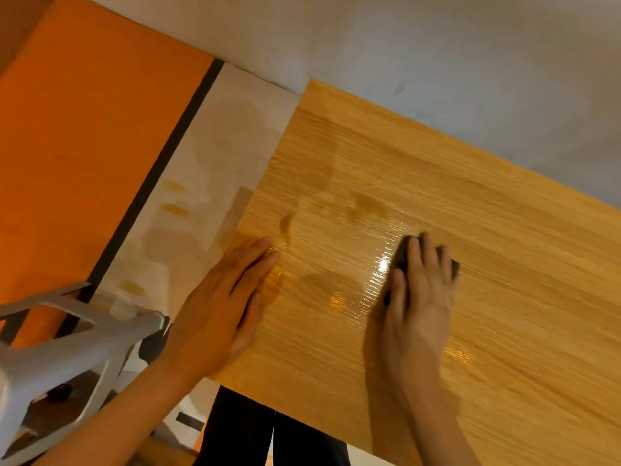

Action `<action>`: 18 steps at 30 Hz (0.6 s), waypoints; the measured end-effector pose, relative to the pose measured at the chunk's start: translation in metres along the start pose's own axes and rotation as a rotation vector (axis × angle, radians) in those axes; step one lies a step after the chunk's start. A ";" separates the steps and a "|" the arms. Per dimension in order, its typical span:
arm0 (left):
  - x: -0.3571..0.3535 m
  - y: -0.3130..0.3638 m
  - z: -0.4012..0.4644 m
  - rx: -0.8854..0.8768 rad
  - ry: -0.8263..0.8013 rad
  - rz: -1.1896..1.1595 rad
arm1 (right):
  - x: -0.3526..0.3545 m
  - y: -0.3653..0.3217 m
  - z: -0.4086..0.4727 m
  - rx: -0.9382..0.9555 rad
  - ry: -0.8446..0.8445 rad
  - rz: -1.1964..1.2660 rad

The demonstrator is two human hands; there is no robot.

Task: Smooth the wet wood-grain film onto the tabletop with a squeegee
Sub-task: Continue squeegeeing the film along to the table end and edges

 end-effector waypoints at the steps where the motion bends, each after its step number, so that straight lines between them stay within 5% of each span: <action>1: 0.000 0.000 0.000 -0.001 -0.001 0.002 | -0.009 -0.017 0.004 0.012 0.020 0.008; 5: 0.001 0.001 0.000 0.019 -0.030 0.003 | -0.048 -0.083 0.023 0.194 -0.069 -0.007; 9: 0.005 0.007 0.003 0.025 -0.030 -0.057 | -0.026 -0.053 0.026 0.359 -0.169 -0.067; 14: 0.025 0.005 0.053 0.041 -0.012 -0.141 | 0.023 0.025 0.024 -0.016 0.047 0.067; 18: 0.029 0.005 0.108 0.032 -0.006 -0.107 | -0.008 -0.030 0.031 -0.042 0.099 0.067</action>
Point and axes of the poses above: each hand's wrist, its own z-axis towards the middle knuckle, its own x-axis out of the back of the hand, y = z × x, the point moved 4 cm from there along z, towards the middle knuckle, and after that the axes turned 8 degrees about -y, right-handed, at the moved point
